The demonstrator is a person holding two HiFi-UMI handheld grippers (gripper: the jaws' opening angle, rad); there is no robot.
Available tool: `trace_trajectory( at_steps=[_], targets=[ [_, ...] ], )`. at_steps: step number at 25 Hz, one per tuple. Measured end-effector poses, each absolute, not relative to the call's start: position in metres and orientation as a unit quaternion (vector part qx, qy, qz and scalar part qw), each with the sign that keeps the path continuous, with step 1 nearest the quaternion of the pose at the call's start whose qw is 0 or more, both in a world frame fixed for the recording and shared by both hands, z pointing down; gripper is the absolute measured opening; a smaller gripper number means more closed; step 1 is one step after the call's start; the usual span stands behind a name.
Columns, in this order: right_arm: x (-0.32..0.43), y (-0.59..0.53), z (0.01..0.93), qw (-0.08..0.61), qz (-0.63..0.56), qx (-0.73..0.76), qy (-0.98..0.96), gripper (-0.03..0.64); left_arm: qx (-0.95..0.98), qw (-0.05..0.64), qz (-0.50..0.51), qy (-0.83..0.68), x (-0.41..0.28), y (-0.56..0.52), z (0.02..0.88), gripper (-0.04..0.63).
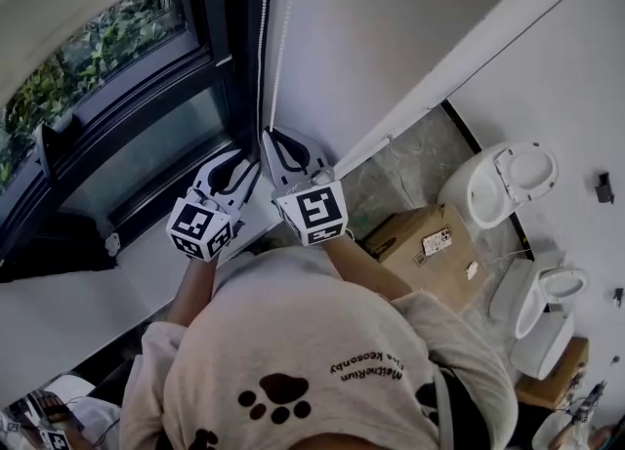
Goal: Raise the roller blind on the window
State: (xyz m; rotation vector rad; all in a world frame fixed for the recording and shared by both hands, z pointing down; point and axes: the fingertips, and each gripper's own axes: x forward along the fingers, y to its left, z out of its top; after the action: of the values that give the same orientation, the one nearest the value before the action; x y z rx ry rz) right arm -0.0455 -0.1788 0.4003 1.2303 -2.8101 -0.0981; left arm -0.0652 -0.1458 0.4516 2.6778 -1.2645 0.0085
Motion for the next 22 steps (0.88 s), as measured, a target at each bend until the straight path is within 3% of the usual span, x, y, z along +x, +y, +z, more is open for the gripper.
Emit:
trace_trajectory(
  at_steps=[22],
  targets=[
    [-0.048,-0.174,0.401,0.034,-0.029,0.403,-0.914,0.011,0.927,-0.019,-0.04,-0.373,-0.038,-0.166,0.251,0.098]
  ],
)
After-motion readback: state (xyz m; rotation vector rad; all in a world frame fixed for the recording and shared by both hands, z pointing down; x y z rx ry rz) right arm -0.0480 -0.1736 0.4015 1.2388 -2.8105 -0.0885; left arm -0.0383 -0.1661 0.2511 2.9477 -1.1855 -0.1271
